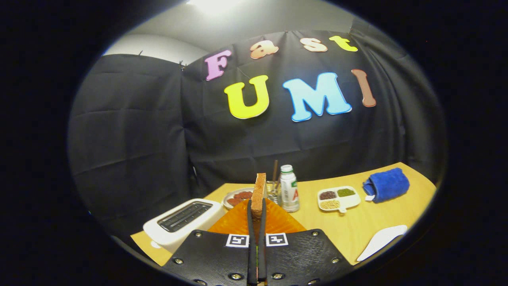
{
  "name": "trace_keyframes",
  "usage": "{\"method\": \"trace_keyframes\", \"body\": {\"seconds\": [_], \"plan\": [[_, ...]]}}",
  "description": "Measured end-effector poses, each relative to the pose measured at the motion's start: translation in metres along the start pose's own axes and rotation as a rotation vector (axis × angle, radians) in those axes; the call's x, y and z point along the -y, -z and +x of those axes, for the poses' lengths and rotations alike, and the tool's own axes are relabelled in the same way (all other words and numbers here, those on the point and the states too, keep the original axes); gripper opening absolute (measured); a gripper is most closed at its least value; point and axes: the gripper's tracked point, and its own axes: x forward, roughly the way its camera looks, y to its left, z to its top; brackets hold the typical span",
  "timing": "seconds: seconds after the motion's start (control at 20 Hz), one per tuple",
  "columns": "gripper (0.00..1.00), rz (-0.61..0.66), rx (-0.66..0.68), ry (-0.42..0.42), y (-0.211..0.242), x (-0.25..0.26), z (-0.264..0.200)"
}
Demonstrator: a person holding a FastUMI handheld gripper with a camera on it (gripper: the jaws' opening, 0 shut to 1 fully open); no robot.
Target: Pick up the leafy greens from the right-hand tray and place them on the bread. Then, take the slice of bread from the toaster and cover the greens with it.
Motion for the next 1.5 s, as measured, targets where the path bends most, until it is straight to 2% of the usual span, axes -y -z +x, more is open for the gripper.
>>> {"method": "trace_keyframes", "body": {"seconds": [0.2,0.4,0.9,1.25,1.4,1.45,1.5], "plan": [[0.01,-0.094,-0.088,0.138,0.044,0.033,-0.001],[0.02,-0.169,-0.160,0.215,0.078,0.041,-0.002],[0.02,-0.132,-0.297,0.073,0.146,-0.021,0.025],[0.02,-0.147,-0.327,0.062,0.173,-0.037,0.032],[0.02,-0.182,-0.298,0.081,0.172,-0.037,0.033],[0.07,-0.191,-0.294,0.082,0.172,-0.038,0.032],[0.08,-0.168,-0.304,0.033,0.177,-0.051,0.032]]}}
